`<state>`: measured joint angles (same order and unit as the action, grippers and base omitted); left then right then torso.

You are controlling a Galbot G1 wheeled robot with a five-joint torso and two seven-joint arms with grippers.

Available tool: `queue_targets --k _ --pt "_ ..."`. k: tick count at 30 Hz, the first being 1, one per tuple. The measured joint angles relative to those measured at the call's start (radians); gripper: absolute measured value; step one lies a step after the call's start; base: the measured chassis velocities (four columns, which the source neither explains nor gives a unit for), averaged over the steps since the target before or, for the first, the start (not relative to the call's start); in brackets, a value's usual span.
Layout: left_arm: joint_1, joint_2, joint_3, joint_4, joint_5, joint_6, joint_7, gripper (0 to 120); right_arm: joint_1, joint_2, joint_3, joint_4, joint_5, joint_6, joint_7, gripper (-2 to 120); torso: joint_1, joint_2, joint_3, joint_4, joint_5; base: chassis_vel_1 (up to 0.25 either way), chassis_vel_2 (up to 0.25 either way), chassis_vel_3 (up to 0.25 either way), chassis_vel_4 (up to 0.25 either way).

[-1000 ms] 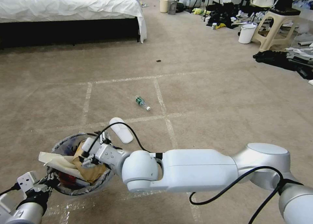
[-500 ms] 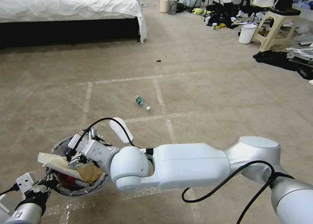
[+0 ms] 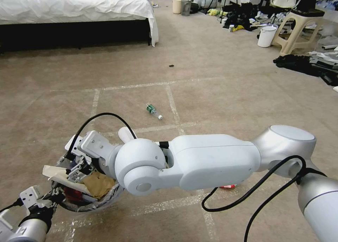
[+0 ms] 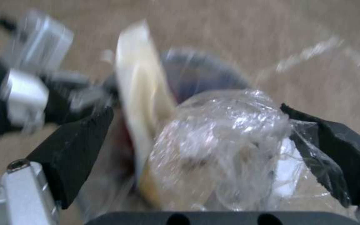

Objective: Pick up the trash bin and place the garbage on the floor into it.

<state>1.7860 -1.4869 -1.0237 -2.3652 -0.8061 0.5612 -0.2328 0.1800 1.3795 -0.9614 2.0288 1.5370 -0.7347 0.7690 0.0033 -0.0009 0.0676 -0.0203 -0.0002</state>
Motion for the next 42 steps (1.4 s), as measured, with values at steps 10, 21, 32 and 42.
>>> queue_targets --k 10,21,32,42 --pt "-0.002 -0.002 0.001 0.002 0.000 -0.001 0.003 1 0.002 -0.008 -0.019 0.012 0.069 -0.004 0.061 100 0.000 0.000 0.000 0.0001 0.0000 0.000 0.000 0.000 0.000" --pt "-0.003 -0.003 -0.001 -0.001 -0.001 -0.004 0.004 1 0.030 -0.040 -0.094 -0.029 -0.278 -0.005 -0.152 100 0.000 0.000 0.000 -0.0001 0.0000 0.000 0.000 0.000 0.000" --pt "0.000 -0.006 -0.006 -0.003 -0.001 -0.008 0.007 1 0.048 -0.063 -0.139 -0.042 -0.710 0.047 -0.337 100 0.000 0.000 0.000 0.0000 0.0001 0.000 0.000 0.000 0.000" --pt "-0.002 -0.009 -0.008 -0.002 -0.001 -0.009 0.007 1 0.083 -0.072 -0.168 -0.042 -0.918 0.084 -0.431 100 0.000 0.000 0.000 0.0000 0.0000 0.000 0.000 0.000 0.000"
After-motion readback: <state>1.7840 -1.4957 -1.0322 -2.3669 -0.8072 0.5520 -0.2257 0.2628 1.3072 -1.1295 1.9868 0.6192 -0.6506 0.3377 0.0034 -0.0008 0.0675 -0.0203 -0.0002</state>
